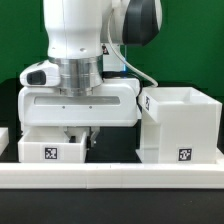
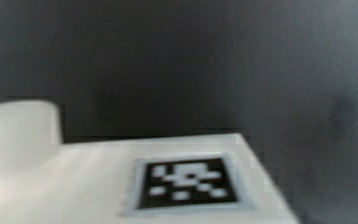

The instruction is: Assemble drawer

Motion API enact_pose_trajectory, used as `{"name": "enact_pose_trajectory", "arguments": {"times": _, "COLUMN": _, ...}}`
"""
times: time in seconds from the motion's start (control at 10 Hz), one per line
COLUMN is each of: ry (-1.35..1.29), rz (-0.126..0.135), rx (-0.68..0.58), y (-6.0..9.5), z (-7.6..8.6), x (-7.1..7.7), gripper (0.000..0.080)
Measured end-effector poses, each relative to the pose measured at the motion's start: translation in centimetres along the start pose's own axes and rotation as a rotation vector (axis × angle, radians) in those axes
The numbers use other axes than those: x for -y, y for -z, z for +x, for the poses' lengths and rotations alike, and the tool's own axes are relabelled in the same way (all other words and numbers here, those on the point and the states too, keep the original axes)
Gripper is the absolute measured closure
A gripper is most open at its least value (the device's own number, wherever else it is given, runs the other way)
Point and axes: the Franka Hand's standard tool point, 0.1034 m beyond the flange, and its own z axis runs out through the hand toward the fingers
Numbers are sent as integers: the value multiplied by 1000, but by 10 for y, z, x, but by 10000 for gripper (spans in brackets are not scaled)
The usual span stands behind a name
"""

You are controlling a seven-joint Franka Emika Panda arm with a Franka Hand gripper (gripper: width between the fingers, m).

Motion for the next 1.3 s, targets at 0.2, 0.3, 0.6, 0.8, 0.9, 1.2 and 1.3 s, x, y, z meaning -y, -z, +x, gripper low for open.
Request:
{"name": "enact_pose_trajectory", "arguments": {"times": 0.2, "ry": 1, "rz": 0, "rx": -1, "y": 0, "z": 0, "x": 0, "gripper": 759}}
{"name": "enact_pose_trajectory", "arguments": {"times": 0.3, "ry": 2, "rz": 0, "rx": -1, "y": 1, "z": 0, "x": 2, "gripper": 759}}
{"name": "enact_pose_trajectory", "arguments": {"times": 0.6, "ry": 15, "rz": 1, "rx": -8, "y": 6, "z": 2, "x": 7, "gripper": 759}}
{"name": "enact_pose_trajectory", "arguments": {"times": 0.8, "ry": 65, "rz": 6, "rx": -14, "y": 24, "z": -1, "x": 10, "gripper": 759}}
{"name": "enact_pose_trajectory", "arguments": {"times": 0.9, "ry": 121, "rz": 7, "rx": -18, "y": 32, "z": -5, "x": 11, "gripper": 759}}
{"name": "enact_pose_trajectory", "arguments": {"times": 1.2, "ry": 335, "rz": 23, "rx": 14, "y": 38, "z": -14, "x": 8, "gripper": 758}}
{"name": "enact_pose_trajectory", "arguments": {"times": 1.3, "ry": 341, "rz": 22, "rx": 15, "y": 37, "z": -15, "x": 8, "gripper": 758}}
